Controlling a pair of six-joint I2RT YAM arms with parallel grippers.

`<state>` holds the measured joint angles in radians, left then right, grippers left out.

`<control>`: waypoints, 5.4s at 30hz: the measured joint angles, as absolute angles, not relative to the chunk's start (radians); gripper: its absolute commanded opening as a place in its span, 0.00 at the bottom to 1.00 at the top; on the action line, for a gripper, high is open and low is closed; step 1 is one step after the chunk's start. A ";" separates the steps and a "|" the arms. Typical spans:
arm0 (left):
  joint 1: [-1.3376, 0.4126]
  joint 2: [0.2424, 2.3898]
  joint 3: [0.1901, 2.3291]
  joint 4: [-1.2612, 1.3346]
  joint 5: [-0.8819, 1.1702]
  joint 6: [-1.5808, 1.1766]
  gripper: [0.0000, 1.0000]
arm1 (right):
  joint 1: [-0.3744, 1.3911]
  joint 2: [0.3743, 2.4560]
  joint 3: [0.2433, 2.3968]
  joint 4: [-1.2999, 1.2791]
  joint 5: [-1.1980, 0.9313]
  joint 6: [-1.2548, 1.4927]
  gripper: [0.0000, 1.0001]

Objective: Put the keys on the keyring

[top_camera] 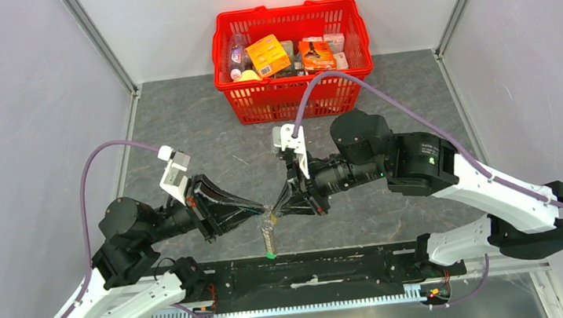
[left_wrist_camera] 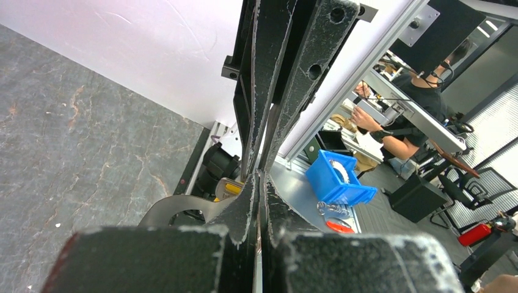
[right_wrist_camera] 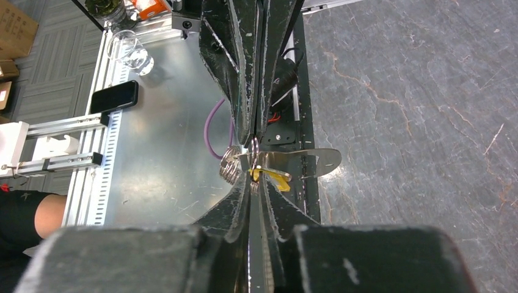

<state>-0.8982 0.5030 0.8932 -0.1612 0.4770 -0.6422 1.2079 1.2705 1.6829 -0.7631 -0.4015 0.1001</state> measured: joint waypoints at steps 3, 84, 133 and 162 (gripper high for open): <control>-0.898 0.503 0.893 -0.154 0.472 -0.647 0.02 | 1.208 1.271 1.679 -0.762 -0.402 0.100 0.03; -0.899 0.402 0.823 -0.108 0.271 -0.685 0.02 | 1.280 1.121 1.338 -0.659 -0.102 0.113 0.31; -0.899 0.222 0.759 -0.424 0.164 -0.604 0.18 | 0.881 1.640 0.812 0.110 -0.077 1.122 0.59; -0.899 0.223 0.754 -0.426 0.194 -0.581 0.20 | 0.915 1.682 1.211 -0.539 -0.097 0.143 0.54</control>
